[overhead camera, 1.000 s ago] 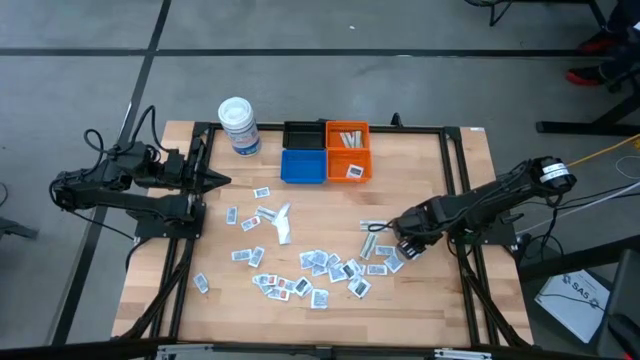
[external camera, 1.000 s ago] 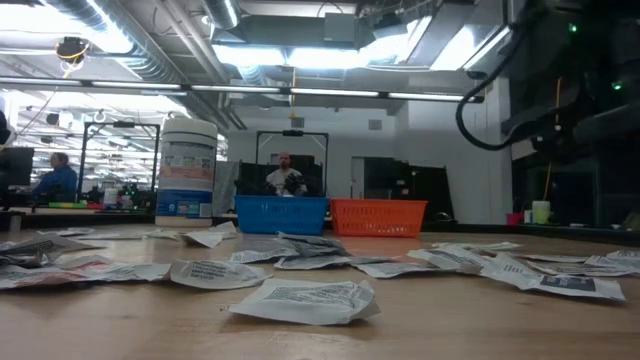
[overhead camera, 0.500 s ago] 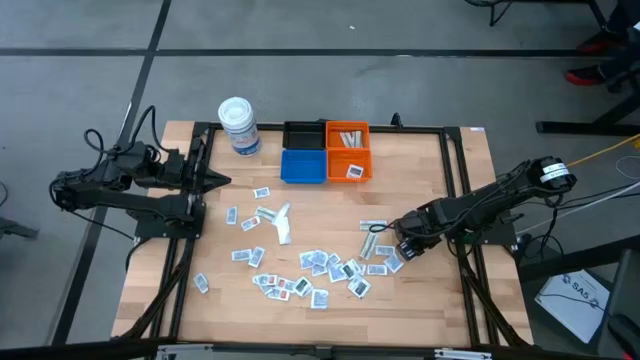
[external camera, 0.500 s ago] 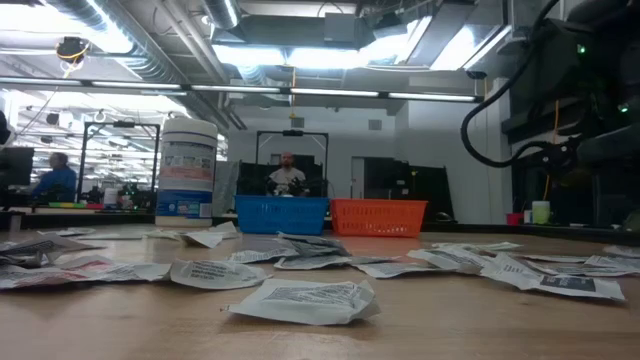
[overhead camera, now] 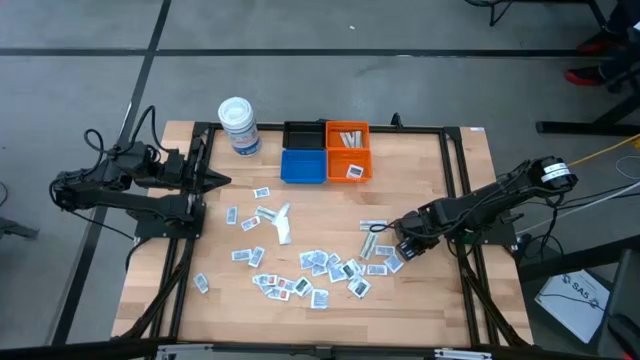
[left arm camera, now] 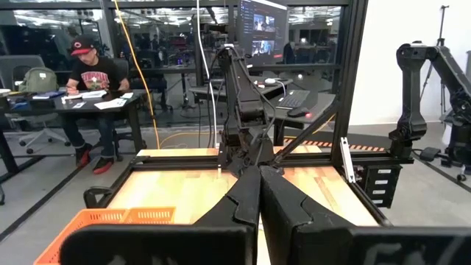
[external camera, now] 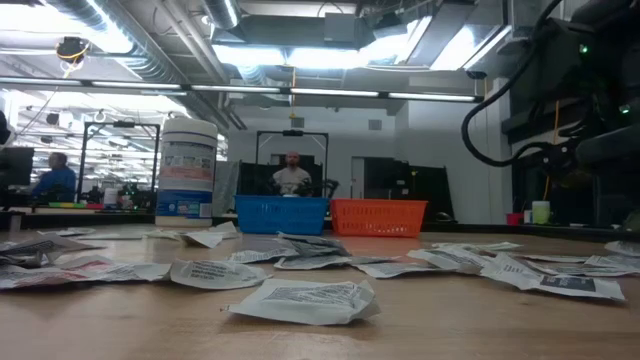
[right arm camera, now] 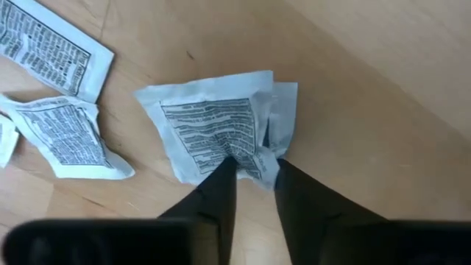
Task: Pick & Place First Aid Supplies
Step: Put the towelette pack into the bottom orange bin
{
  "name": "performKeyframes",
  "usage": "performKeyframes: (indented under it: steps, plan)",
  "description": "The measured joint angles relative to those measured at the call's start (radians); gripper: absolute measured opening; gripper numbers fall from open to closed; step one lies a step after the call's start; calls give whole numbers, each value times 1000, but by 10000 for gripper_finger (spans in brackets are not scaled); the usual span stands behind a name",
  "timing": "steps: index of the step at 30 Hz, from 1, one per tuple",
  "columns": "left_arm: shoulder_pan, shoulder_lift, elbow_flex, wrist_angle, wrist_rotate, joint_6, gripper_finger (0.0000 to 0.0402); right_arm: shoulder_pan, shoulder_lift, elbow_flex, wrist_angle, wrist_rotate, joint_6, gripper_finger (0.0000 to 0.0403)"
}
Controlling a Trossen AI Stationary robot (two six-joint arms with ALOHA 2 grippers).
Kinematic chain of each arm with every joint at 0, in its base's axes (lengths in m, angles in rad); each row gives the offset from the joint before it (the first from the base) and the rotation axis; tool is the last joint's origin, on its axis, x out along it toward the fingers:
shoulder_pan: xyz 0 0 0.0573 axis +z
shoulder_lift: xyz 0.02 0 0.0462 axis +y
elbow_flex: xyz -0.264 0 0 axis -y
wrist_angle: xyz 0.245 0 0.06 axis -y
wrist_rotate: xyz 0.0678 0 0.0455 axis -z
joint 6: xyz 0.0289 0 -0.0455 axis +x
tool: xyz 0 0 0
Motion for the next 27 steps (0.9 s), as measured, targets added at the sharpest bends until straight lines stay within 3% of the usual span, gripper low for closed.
performKeyframes:
  steps: [7, 17, 27]
  plan:
    - [0, 0, 0, 0, 0, 0, 4, 0, 1, 6, 6, 5, 2, 51]
    - [0, 0, 0, 0, 0, -1, 4, -1, 2, 34, 36, 1, -5, 48]
    - [0, 0, 0, 0, 0, 0, 4, -54, 2, 148, 19, 34, -138, 48]
